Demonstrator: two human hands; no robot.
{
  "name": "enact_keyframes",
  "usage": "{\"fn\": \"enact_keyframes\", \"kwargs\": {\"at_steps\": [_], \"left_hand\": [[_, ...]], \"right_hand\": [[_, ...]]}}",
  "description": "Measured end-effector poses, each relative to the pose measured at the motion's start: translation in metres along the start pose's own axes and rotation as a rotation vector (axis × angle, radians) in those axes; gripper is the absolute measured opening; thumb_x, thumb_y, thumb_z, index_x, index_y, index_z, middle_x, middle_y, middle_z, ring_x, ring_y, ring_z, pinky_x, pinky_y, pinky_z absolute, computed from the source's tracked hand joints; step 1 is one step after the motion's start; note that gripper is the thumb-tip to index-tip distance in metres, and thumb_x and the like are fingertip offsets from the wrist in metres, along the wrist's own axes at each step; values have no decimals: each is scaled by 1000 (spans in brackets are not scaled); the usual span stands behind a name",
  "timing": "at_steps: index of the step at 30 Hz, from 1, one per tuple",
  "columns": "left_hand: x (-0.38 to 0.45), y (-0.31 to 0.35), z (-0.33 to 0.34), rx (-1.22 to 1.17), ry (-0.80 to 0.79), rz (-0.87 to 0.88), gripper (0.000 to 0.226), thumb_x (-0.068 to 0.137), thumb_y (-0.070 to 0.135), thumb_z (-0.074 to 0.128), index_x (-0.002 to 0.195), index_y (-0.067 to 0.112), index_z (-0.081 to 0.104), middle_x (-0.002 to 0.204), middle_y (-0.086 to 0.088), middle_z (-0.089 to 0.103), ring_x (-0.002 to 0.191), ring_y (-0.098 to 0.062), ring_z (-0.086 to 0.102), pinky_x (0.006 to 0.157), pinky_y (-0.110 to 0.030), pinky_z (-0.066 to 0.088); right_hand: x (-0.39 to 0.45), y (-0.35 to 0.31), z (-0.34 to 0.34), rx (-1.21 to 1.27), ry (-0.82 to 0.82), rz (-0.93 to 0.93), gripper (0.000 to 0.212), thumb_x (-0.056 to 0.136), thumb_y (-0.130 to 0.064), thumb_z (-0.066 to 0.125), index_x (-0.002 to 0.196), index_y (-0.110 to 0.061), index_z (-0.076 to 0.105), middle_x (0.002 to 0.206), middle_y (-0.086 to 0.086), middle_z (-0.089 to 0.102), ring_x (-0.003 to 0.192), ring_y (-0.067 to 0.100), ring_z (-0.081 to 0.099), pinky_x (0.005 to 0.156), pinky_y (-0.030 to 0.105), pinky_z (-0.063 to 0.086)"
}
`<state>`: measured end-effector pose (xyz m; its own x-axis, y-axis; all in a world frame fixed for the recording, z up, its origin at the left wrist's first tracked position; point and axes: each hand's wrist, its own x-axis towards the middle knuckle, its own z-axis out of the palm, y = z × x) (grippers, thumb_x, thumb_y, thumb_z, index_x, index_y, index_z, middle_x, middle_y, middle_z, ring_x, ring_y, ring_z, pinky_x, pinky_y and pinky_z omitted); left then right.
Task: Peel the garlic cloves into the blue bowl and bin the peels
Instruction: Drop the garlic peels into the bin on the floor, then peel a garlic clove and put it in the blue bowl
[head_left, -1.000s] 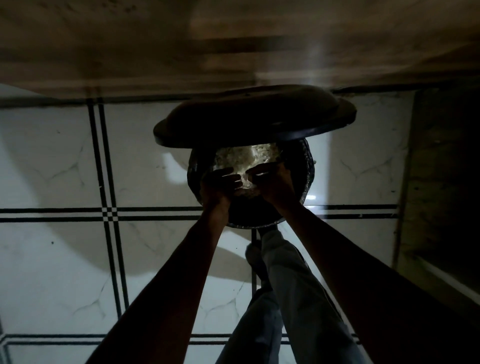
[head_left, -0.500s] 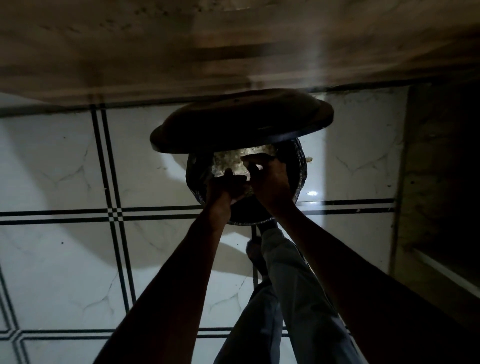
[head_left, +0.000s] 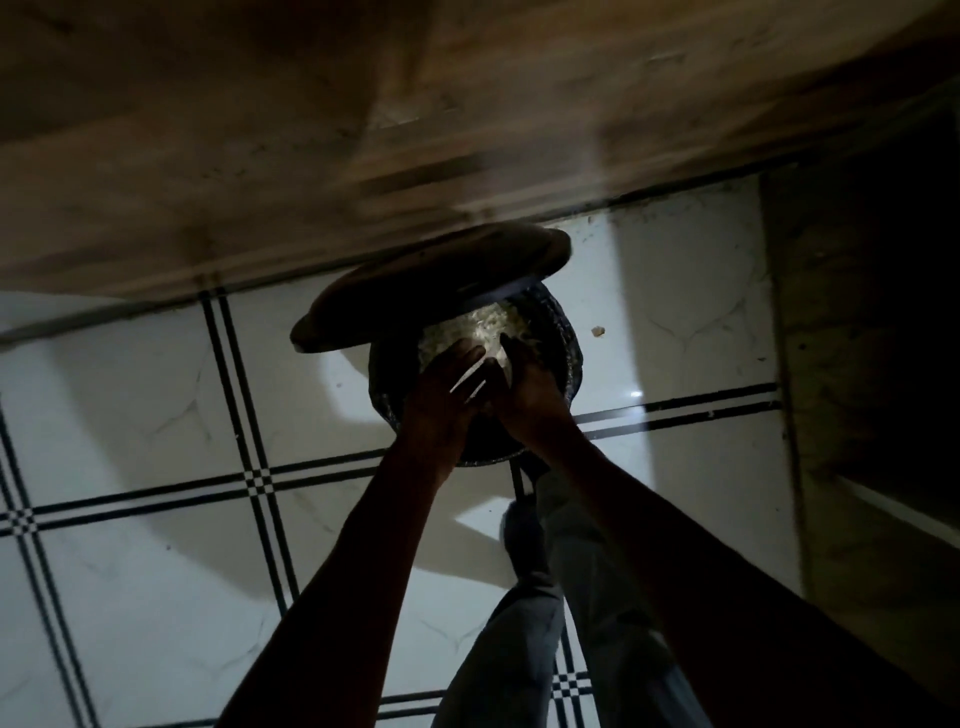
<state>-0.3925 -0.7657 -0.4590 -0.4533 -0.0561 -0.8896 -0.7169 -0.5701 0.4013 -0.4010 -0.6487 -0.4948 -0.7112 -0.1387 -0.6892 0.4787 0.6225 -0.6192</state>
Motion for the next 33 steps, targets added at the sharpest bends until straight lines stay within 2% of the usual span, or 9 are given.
{"fn": "enact_keyframes", "kwargs": {"at_steps": [4,7,9,12,16,21,27,31,33], "left_hand": [[-63,15,38,232,-13,33,41,109,10,40,147,-1,47,143,-19,56,130,-32,57,102,-39,51],[-134,27,86,461,-117,37,40,109,8,35,146,-5,44,147,-26,52,136,-39,52,103,-37,49],[-166,33,108,571,-162,104,38,109,13,41,142,-3,51,140,-23,60,126,-34,61,89,-28,54],[-206,37,138,765,-199,306,28,107,17,54,129,3,64,120,-15,71,107,-26,70,88,-31,56],[-316,14,221,976,-453,498,18,105,21,58,117,11,67,102,-6,74,93,-19,71,78,-30,55],[-435,-67,320,1138,-808,653,6,104,23,61,105,28,64,97,1,73,86,-13,70,77,-30,57],[-553,-208,403,1325,-1149,731,11,98,17,69,109,15,67,106,-12,73,101,-33,72,90,-46,59],[-602,-314,441,1419,-1286,753,8,100,17,67,106,14,66,97,-9,72,92,-28,73,86,-48,61],[-620,-368,459,1464,-1323,771,11,100,19,67,109,12,66,99,-11,73,92,-27,74,86,-48,61]], "right_hand": [[-72,-11,-53,139,112,-88,56,106,-29,57,156,-9,42,158,18,46,147,33,44,122,44,35],[-146,-24,-116,292,376,-40,47,105,-37,56,147,-14,53,136,12,61,117,26,65,102,47,55],[-181,-29,-148,318,488,-30,44,106,-35,58,144,-13,55,127,10,64,102,15,66,93,40,58],[-235,-33,-192,231,598,-67,44,107,-36,56,145,-13,54,127,8,65,102,12,62,88,30,55],[-382,-26,-263,236,850,-74,38,107,-40,55,137,-17,56,128,4,61,103,12,61,88,32,57],[-553,28,-323,268,1178,20,31,105,-30,60,129,-10,64,122,11,64,109,25,65,93,44,57],[-717,129,-354,389,1465,170,39,105,-33,62,138,-12,61,129,6,65,104,10,66,76,16,55],[-793,212,-360,434,1582,276,37,104,-36,62,133,-14,65,124,5,67,93,-3,64,64,2,46],[-825,257,-362,437,1613,330,35,104,-36,63,131,-14,66,122,4,68,89,-4,63,66,4,46]]}}
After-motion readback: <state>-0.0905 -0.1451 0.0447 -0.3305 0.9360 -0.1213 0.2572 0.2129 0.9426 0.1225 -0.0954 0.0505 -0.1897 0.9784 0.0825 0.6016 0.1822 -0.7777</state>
